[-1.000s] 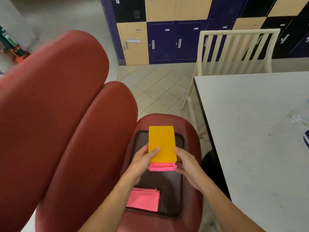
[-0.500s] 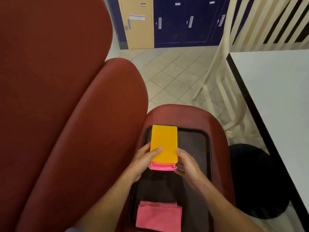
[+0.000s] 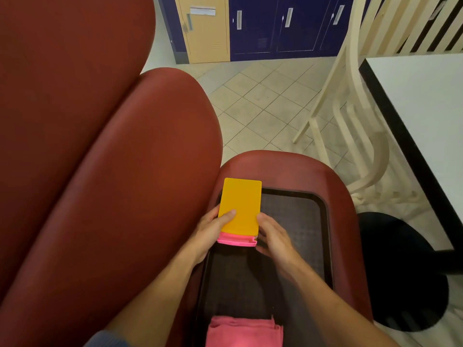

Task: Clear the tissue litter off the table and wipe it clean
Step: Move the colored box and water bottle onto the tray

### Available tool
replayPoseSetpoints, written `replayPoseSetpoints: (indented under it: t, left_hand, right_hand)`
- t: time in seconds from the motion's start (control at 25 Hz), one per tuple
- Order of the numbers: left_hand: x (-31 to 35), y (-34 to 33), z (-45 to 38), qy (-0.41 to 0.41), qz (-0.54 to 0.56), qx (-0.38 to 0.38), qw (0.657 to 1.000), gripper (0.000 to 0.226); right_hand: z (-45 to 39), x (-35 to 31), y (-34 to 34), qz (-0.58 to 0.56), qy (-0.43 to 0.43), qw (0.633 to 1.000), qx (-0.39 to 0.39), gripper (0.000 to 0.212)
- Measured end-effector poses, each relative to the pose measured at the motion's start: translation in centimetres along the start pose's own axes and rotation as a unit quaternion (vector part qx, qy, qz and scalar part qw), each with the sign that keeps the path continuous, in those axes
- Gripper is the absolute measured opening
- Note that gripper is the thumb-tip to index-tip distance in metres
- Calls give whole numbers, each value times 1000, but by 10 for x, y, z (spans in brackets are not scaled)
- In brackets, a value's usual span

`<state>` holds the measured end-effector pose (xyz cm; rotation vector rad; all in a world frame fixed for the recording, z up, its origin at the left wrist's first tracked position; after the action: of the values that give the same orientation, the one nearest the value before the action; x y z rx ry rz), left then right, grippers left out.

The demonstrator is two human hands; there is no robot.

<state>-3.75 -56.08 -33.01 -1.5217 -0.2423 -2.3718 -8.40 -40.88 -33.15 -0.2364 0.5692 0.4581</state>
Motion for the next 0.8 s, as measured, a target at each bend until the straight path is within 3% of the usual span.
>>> replayPoseSetpoints:
  t: [0.16, 0.32, 0.44, 0.56, 0.8]
  left_hand:
    - [7, 3, 0, -26, -34, 7, 999, 50]
    - [26, 14, 8, -90, -133, -17, 987, 95]
    - [34, 17, 22, -129, -258, -78, 954, 108]
    - [34, 16, 27, -132, -334, -82, 929, 99]
    - [30, 25, 26, -188, -371, 27, 909, 61]
  right_hand:
    - [0, -6, -5, 21, 18, 1000, 0, 52]
    - [18, -14, -1, 52, 83, 995, 29, 58]
    - [31, -14, -4, 153, 157, 975, 29, 74]
    - [28, -10, -5, 252, 198, 946, 57, 92]
    - [27, -19, -2, 265, 210, 934, 117, 70]
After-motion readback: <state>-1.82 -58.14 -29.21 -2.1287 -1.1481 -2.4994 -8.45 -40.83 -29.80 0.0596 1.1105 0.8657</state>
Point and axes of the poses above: each hand's wrist, its own z-axis away from the middle knuckle, its own y-axis out of the back of the hand, x = y × z, the point moved 7 cm from there along -z, towards the middle knuckle, and after that the axes turned 13 degrees about -y, right-handed, at the moved point
